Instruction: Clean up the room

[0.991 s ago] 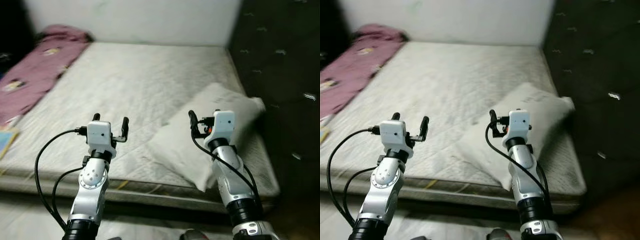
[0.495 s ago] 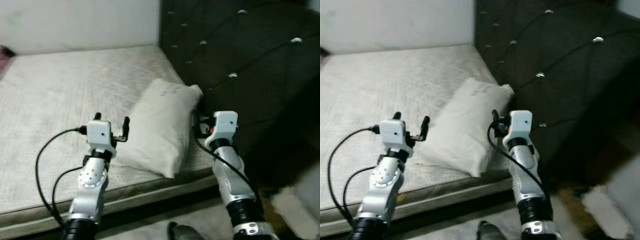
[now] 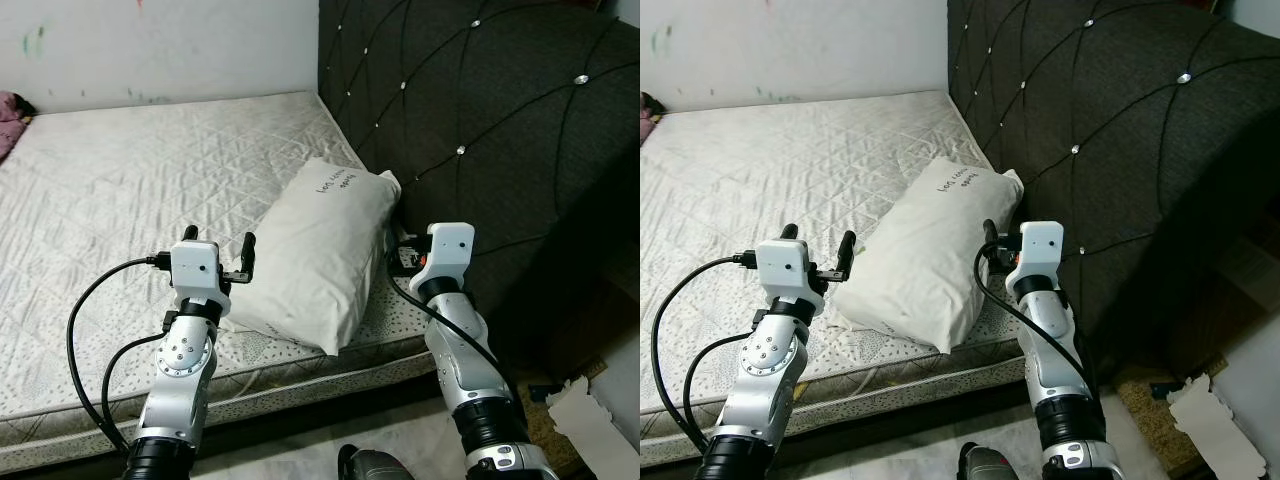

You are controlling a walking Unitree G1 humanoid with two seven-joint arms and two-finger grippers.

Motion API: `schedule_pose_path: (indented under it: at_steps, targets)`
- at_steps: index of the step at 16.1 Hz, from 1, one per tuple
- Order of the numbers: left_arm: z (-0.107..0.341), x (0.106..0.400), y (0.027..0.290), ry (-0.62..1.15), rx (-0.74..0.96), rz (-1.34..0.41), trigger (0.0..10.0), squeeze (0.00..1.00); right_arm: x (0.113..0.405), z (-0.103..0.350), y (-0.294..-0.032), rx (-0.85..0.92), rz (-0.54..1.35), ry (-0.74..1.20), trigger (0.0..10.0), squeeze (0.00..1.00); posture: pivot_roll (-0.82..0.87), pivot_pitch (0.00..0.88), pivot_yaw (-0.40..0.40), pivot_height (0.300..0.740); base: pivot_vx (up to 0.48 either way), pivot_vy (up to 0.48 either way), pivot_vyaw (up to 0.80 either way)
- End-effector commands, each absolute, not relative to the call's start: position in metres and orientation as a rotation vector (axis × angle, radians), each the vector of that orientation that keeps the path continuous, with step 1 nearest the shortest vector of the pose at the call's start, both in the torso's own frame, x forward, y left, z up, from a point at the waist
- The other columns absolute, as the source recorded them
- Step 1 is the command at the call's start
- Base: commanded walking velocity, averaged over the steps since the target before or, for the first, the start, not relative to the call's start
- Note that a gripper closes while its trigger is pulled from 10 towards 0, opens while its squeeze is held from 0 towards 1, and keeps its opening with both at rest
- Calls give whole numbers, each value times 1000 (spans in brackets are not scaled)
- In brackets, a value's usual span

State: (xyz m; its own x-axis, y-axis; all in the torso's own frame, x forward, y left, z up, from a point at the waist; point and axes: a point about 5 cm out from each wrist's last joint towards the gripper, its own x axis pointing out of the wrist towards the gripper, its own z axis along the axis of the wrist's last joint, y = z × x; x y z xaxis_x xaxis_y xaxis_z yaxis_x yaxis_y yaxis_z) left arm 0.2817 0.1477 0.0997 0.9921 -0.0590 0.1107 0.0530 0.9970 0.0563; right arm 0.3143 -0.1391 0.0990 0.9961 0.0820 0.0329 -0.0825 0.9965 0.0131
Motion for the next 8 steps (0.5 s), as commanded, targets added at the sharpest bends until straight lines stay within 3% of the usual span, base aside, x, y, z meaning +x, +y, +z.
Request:
schedule_pose_path:
  at_steps: [1, 2, 5, 8]
  targets:
    - [101, 283, 151, -115, 69, -44, 10000, 0, 316, 102, -136, 0, 97, -43, 10000, 0, -84, 0, 14, 740, 0, 0, 800]
    - [101, 283, 151, -114, 72, -42, 10000, 0, 316, 102, -137, 3, 96, -42, 10000, 0, -84, 0, 14, 740, 0, 0, 800]
    - [101, 283, 151, -114, 73, -41, 10000, 0, 317, 101, -137, 8, 94, -39, 10000, 0, -85, 0, 12, 740, 0, 0, 0]
    - [101, 283, 150, -113, 75, -43, 10000, 0, 317, 101, -137, 12, 94, -37, 10000, 0, -85, 0, 12, 740, 0, -271, 0]
